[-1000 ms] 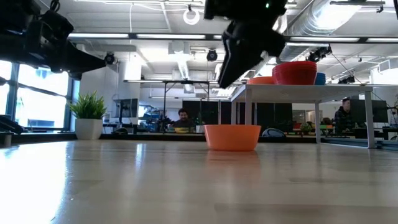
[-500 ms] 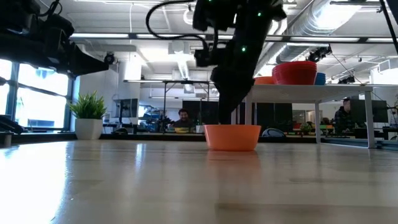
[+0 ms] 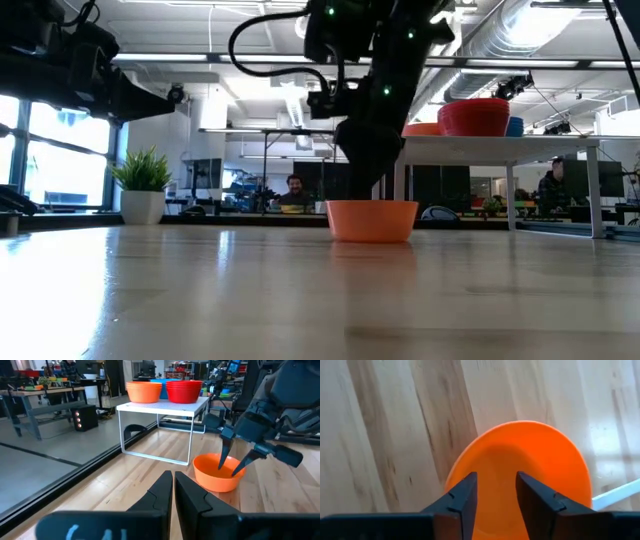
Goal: Pick & Place Mini bowls
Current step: Stack the orange bowl on top of the orange bowl on the shelf
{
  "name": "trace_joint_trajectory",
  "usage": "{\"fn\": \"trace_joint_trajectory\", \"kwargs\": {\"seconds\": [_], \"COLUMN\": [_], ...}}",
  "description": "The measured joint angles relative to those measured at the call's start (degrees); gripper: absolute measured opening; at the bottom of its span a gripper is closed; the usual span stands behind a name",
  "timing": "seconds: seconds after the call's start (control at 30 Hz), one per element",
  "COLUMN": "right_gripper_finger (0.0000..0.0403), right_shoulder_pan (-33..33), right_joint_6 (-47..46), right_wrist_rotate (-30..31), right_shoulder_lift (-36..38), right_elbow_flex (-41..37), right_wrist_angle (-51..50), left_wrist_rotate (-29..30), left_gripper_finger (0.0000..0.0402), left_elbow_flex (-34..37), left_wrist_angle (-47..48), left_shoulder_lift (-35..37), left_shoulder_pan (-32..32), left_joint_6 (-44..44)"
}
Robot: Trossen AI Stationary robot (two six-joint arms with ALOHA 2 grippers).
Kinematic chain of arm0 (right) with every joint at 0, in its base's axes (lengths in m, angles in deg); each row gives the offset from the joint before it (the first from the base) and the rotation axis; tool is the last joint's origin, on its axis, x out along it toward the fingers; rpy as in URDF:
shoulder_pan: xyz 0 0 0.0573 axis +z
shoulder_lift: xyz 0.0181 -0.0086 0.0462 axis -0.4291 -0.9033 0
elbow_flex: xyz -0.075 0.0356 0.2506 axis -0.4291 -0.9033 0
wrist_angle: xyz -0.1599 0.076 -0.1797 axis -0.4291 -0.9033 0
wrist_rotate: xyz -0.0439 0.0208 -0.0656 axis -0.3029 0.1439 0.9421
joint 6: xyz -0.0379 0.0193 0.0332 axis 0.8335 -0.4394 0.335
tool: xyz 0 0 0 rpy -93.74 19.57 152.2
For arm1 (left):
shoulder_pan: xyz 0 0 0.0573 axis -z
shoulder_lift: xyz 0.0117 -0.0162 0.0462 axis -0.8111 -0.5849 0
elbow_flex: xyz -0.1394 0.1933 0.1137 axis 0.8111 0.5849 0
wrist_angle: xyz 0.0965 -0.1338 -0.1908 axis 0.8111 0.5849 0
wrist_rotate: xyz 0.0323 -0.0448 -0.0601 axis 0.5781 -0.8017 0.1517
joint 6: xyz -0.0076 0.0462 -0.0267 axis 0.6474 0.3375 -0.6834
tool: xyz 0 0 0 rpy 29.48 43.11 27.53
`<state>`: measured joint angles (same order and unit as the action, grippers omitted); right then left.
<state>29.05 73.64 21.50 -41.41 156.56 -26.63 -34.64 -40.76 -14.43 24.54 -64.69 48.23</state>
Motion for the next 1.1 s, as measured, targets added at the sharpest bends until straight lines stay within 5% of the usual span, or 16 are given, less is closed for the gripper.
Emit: {"fn": "trace_joint_trajectory", "kwargs": {"seconds": [0.27, 0.57, 0.73, 0.97, 1.1], "right_gripper_finger": [0.0148, 0.0176, 0.0135, 0.0016, 0.0016], "right_shoulder_pan": [1.1, 1.5, 0.7, 0.9, 2.1], "right_joint_6": [-2.3, -5.6, -3.2, -0.9, 1.2], "right_wrist_rotate": [-1.3, -5.3, -5.3, -5.2, -4.1], "right_shoulder_lift": [1.0, 0.9, 0.8, 0.9, 0.9], "right_elbow_flex": [4.9, 0.4, -3.7, -3.7, -1.6], "right_wrist_angle": [-7.3, -0.8, 4.6, 4.2, 3.4], "left_wrist_rotate": [-0.3, -0.3, -0.3, -0.3, -0.3], "left_gripper_finger": [0.0017, 0.0017, 0.0017, 0.0017, 0.0017], "left_elbow_flex": [0.0, 0.0, 0.0, 0.1, 0.1], "left_wrist_angle": [0.0, 0.0, 0.0, 0.0, 0.0], "left_shoulder_lift": [0.0, 0.0, 0.0, 0.0, 0.0], "left_shoulder_pan": [0.0, 0.0, 0.0, 0.0, 0.0], "left_joint_6": [0.0, 0.0, 0.0, 0.0, 0.0]}}
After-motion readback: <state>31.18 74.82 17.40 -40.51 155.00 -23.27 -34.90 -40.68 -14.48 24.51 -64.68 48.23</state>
